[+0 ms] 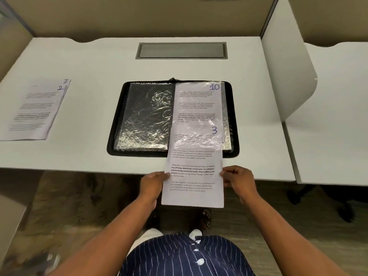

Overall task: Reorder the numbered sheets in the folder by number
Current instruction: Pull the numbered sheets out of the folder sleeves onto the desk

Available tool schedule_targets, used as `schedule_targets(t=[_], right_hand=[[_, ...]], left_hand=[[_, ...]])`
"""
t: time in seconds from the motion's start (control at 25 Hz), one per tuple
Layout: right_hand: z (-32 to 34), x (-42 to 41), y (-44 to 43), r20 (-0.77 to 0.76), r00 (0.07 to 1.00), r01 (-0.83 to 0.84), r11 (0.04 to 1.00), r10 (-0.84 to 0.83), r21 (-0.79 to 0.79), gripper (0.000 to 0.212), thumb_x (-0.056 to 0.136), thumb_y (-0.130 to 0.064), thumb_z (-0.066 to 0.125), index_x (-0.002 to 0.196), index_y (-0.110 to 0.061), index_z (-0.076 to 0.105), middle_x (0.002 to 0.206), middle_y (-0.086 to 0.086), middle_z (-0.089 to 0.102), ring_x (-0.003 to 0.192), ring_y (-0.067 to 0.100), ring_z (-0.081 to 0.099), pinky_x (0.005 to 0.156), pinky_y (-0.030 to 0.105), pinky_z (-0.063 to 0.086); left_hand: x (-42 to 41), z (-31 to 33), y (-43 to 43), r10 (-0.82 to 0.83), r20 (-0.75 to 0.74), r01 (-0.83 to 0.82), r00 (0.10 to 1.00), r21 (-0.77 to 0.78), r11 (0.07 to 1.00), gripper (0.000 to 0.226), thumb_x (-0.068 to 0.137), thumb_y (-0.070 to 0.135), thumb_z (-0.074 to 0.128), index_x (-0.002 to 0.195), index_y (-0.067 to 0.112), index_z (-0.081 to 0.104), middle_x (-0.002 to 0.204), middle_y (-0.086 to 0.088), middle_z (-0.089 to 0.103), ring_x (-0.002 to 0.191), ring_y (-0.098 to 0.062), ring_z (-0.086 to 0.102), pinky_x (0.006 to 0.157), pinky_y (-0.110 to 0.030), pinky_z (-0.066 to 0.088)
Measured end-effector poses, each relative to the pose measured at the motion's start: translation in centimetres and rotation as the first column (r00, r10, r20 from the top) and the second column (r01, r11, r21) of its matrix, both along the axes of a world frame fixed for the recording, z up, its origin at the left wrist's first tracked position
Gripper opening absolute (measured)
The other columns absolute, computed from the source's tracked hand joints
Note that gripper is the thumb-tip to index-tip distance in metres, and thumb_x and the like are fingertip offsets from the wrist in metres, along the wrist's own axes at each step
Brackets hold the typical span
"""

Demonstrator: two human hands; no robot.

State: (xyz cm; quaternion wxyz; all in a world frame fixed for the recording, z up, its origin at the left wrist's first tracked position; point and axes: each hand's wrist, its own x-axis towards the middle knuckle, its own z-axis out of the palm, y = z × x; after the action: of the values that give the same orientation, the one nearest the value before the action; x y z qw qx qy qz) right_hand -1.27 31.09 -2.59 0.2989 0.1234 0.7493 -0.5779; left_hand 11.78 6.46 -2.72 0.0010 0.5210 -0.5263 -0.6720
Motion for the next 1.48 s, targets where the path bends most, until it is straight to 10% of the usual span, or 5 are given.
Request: schedule_targets(t=[0.2,0.76,1.48], right_hand=[[0.3,2.4,0.7,0.03,0.999,0.028,0.998,-0.03,0.054,0.002,0.088,0.004,0.071,0.09,0.003,0.072,0.091,0.016,0.077,0.078,0.029,0.076,0.069,0.04,0.063],[1.5,17.9,-7.0,0.026,0.984,0.173,0.975,-0.178,0.139,0.004,0.091,0.002,0.066,0.09,0.004,0.068,0.088,0.012,0.078,0.084,0.032,0.076,0.073,0.042,0.063],[3.9,11.6,-31.3,-0.093,0.986,-0.149,0.984,0.14,-0.099,0.019,0.083,0.009,0.073,0.099,0.002,0.067,0.092,0.016,0.076,0.08,0.027,0.076,0.063,0.034,0.06]], left_hand=[[-0.6,-1.0,-2.2,-0.037,0.008,0.037,0.999,0.017,0.999,0.012,0.085,0.012,0.078,0.09,0.002,0.075,0.092,-0.013,0.078,0.098,-0.039,0.072,0.092,-0.054,0.057],[12.7,-0.9,-12.2,-0.397,-0.165,0.412,0.903,0.073,0.908,0.01,0.091,0.007,0.07,0.096,-0.001,0.072,0.093,-0.011,0.078,0.08,-0.022,0.073,0.065,-0.029,0.054],[15.0,5.2,-32.1,0.038,-0.209,-0.065,0.977,-0.121,0.991,0.005,0.086,0.001,0.074,0.09,-0.001,0.073,0.087,-0.013,0.077,0.067,-0.018,0.07,0.055,-0.024,0.053]])
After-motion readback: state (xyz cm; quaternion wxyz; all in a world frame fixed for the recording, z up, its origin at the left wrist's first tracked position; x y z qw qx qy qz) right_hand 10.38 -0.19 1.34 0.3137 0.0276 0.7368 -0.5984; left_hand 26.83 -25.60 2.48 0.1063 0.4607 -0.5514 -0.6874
